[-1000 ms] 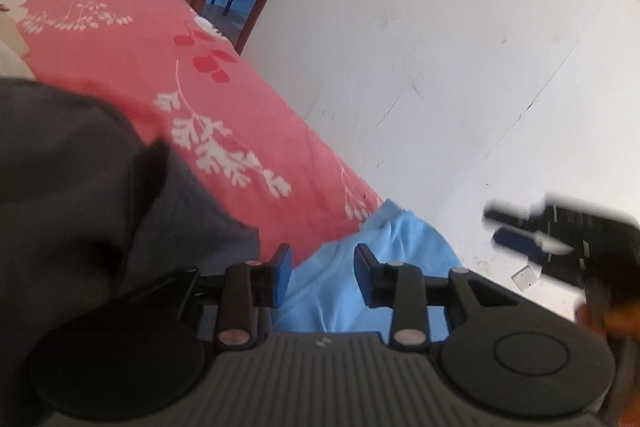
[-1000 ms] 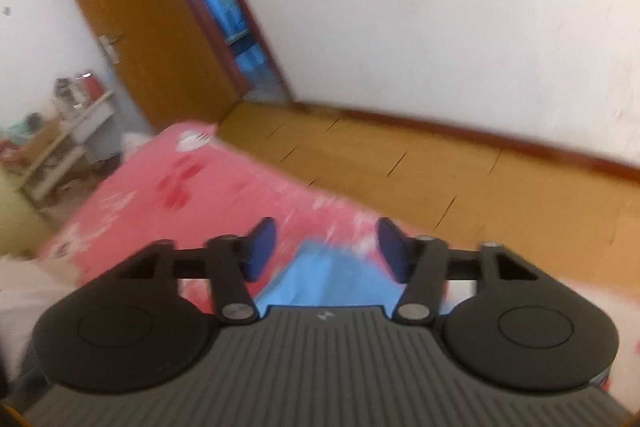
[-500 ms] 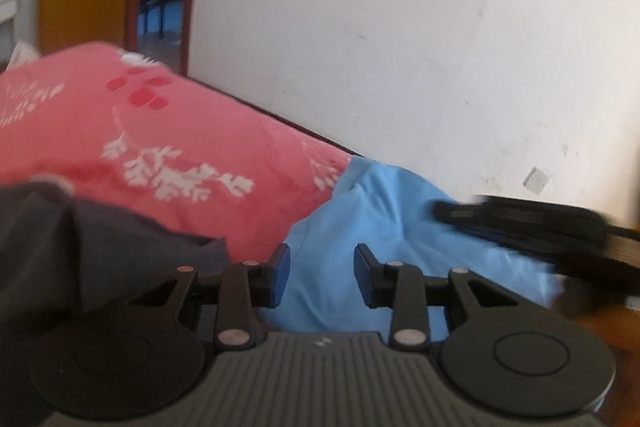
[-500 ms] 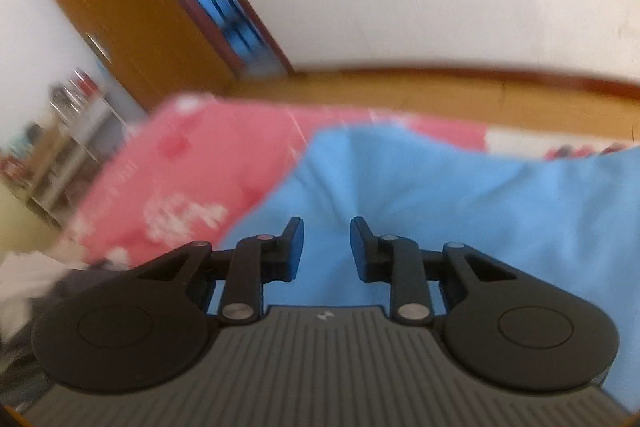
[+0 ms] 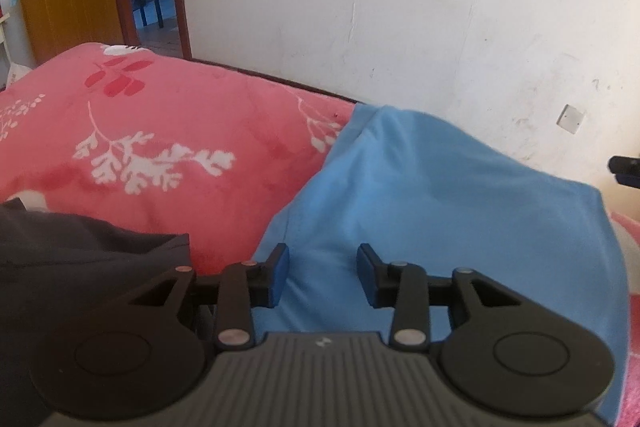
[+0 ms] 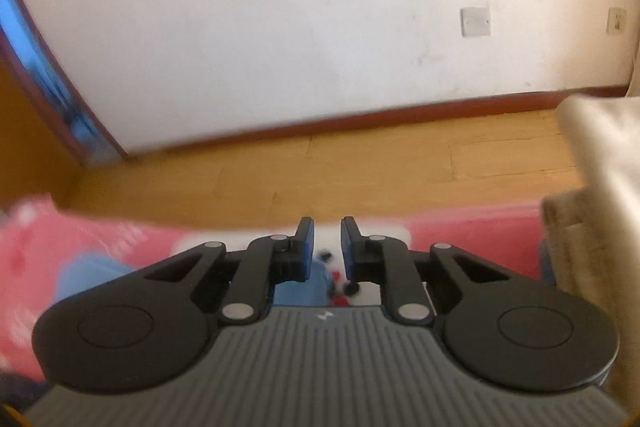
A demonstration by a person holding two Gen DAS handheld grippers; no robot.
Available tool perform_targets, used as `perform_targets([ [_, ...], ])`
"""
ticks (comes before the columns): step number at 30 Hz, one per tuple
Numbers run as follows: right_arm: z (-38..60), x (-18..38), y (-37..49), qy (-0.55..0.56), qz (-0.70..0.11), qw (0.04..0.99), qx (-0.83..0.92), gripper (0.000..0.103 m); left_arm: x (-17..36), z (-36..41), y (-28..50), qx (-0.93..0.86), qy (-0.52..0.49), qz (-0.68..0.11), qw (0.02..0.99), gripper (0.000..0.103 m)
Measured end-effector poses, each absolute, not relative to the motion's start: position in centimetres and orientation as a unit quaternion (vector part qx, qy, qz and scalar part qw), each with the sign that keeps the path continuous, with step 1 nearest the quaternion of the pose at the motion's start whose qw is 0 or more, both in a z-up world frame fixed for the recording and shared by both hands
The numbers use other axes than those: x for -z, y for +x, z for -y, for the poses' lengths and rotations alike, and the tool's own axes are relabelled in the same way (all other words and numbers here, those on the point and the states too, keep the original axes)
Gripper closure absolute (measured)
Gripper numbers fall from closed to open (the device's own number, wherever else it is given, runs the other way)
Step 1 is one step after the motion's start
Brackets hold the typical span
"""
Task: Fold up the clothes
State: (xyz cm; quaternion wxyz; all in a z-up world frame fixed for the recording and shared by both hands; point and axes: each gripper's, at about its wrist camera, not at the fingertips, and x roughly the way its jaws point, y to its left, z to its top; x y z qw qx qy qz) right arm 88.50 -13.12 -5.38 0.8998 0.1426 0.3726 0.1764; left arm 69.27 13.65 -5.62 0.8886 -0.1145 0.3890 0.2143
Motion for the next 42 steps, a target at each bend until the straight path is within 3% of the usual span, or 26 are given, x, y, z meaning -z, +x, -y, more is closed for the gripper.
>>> perform_targets([
  [4,13.0,3.6,82.2,0.089,-0.377,0.88,-0.274,0.09,5.9,-13.9,69.9,-0.212,-0.105,-0.395,0.887,0.062],
  [11,14.4,6.6,72.0,-0.104,-0.395,0.836,-0.367,0.091,6.7,-13.9,70.2,-0.214,-0.081,-0.4,0.887,0.057],
  [15,17.0,6.9,70.6,-0.115,-0.395,0.853,-0.321,0.091,6.4,-14.1,70.3,-0.215,-0.09,-0.403,0.885,0.055],
  [20,14.4,5.5,68.9,-0.119,-0.357,0.843,-0.385,0.091,6.0,-14.3,69.7,-0.215,-0.089,-0.403,0.885,0.055],
  [24,13.7,8.2,68.8,-0.137,-0.4,0.83,-0.363,0.091,4.3,-14.5,68.1,-0.202,-0.1,-0.396,0.89,0.055],
  [30,15.1,7.0,66.7,-0.105,-0.392,0.848,-0.343,0.092,3.0,-12.6,65.8,-0.149,-0.069,-0.407,0.899,0.053],
  [36,15.3,6.5,65.6,-0.079,-0.4,0.854,-0.325,0.092,6.1,-10.5,65.7,-0.132,-0.051,-0.484,0.864,0.049],
  [42,17.7,5.9,63.7,-0.014,-0.424,0.856,-0.296,0.091,4.8,-10.5,65.3,-0.158,-0.067,-0.477,0.862,0.046],
])
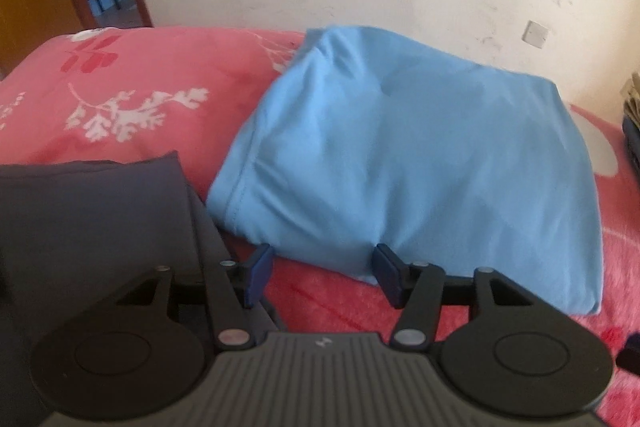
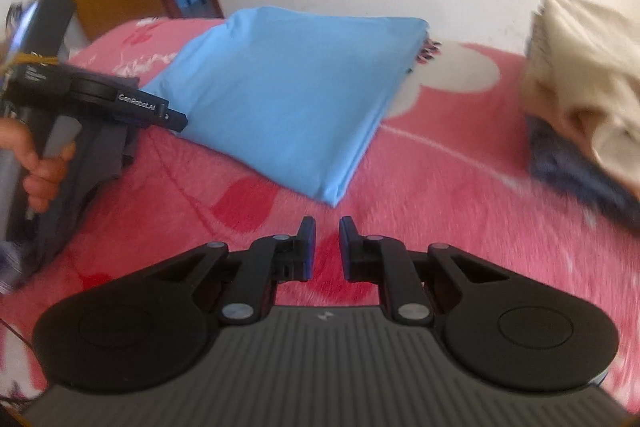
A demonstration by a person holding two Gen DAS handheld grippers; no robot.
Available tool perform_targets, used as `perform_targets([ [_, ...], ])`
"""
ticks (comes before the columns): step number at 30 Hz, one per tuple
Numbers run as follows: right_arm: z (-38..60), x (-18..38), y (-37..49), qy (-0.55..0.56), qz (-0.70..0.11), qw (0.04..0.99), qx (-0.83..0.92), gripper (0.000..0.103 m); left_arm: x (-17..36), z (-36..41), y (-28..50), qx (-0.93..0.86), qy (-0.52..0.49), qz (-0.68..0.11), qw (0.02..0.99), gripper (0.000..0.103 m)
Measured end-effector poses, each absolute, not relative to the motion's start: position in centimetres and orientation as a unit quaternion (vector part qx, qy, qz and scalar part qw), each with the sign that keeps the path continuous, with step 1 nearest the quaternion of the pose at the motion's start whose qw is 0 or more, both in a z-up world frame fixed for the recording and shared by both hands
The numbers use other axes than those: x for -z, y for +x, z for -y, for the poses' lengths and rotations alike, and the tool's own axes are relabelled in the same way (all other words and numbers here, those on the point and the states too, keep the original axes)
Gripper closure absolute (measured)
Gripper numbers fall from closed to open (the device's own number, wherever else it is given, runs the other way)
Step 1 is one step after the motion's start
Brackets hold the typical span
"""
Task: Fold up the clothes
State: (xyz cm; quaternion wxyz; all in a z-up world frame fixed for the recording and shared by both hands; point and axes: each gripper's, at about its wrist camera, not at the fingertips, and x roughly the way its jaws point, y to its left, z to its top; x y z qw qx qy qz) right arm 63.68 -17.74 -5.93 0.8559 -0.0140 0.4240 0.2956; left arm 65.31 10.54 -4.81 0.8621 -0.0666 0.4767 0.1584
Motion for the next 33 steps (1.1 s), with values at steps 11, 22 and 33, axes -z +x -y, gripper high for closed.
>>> perform_targets([
  [11,19.2,-2.0,60.2,0.062,-0.517,0.822,-0.231,0.088,-6.8,-8.7,58.4,-0.168,-0.11,-0.491,0.848,0.023],
  [22,18.3,-16.6,57.4,-0.021,-0.511,0.841,-0.175,0.048,-22.8,-5.2,54.4,-0.119,-0.091,-0.455,0.878,0.006],
  [33,19.2,-28.4,50.5,-0.035,-0.49,0.868,-0.075,0.014,-33.5,-1.6,52.1,-0.105,-0.09,-0.444,0.885,0.0],
])
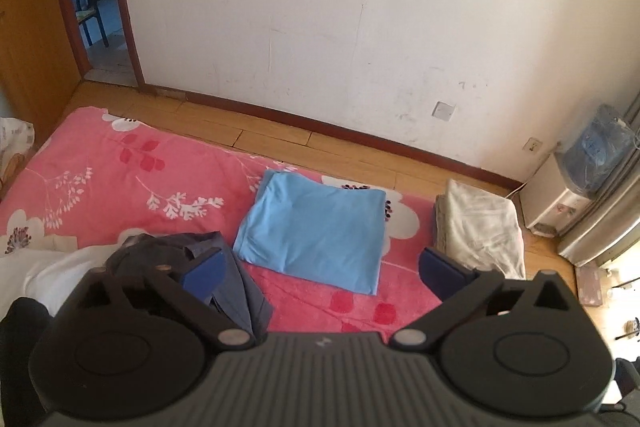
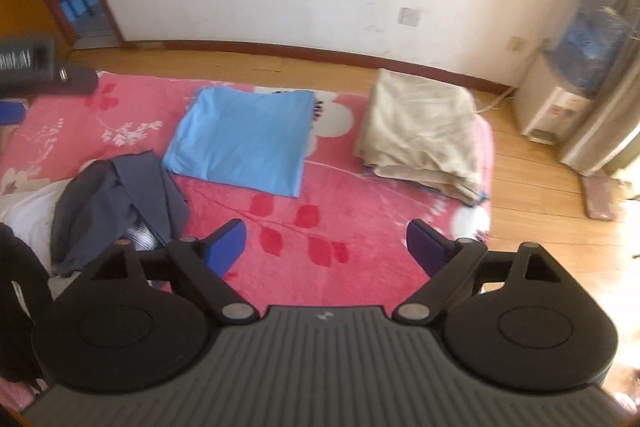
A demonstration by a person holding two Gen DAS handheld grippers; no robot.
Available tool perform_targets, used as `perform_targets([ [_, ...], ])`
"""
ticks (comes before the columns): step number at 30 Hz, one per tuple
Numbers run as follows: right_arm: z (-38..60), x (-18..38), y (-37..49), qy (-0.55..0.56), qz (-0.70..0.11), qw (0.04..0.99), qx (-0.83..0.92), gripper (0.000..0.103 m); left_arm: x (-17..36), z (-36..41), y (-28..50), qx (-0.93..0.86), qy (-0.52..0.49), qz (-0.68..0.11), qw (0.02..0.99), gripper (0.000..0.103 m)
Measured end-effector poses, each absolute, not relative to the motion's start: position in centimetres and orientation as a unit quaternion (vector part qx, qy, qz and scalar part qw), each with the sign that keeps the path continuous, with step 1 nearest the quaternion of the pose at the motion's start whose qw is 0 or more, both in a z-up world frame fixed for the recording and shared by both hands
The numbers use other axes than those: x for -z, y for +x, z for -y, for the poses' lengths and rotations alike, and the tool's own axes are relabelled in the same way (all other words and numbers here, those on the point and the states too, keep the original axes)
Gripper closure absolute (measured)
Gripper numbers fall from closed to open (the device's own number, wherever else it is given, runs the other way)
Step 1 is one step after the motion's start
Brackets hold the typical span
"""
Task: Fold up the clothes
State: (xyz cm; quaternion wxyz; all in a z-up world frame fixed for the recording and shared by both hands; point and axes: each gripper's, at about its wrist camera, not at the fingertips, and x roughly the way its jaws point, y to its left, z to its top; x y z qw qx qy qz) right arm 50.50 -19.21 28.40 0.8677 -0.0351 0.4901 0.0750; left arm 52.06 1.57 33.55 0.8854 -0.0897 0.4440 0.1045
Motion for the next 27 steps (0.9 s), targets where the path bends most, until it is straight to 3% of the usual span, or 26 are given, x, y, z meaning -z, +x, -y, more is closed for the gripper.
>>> perform_targets([
  [5,19.6,-28.7,49.4,-0.013,-0.506,0.861,-0.04,0.012,-32.9,-0.1,51.6,-0.124,-0.061,-0.48,0.866,0.0],
  [27,21.7,-29.4,47.7,-0.038,-0.546,0.835,0.054,0.01,-32.0,3.5,48.9,-0.109,-0.03,-0.501,0.858,0.003],
])
